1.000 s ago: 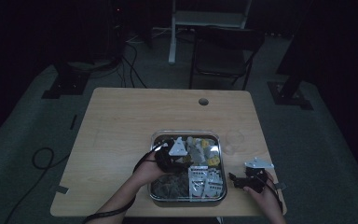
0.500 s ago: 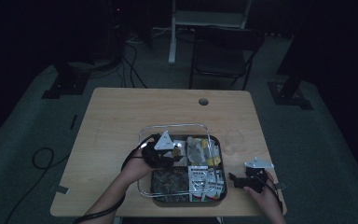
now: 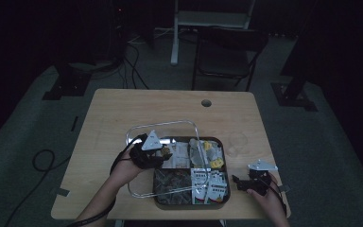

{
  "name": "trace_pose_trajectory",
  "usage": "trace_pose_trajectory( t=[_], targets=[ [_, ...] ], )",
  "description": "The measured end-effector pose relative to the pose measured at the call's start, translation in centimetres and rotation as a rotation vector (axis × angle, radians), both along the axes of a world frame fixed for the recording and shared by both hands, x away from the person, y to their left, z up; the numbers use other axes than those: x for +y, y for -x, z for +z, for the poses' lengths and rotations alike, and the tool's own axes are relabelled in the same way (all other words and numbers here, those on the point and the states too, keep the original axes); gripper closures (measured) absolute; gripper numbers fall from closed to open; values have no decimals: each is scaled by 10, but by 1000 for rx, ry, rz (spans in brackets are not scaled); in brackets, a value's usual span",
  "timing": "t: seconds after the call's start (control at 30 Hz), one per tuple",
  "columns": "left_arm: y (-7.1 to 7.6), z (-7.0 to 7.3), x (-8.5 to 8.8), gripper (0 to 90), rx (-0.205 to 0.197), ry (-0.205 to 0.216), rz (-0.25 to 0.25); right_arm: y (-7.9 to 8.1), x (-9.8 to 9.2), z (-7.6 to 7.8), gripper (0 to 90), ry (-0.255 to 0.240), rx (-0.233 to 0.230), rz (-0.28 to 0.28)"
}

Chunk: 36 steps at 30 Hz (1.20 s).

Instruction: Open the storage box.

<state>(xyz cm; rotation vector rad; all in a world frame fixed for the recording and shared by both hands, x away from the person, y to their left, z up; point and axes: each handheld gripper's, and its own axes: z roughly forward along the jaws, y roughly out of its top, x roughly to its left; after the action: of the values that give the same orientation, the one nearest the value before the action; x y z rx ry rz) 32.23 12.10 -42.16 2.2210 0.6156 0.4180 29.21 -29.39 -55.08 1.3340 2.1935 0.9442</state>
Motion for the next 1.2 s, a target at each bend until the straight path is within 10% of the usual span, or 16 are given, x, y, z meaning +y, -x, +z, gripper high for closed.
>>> trace_pose_trajectory(
  t=[1.2],
  targets=[
    [-2,-13,113,595,3,53,271,0,0,0,111,0,1,-1]
  ],
)
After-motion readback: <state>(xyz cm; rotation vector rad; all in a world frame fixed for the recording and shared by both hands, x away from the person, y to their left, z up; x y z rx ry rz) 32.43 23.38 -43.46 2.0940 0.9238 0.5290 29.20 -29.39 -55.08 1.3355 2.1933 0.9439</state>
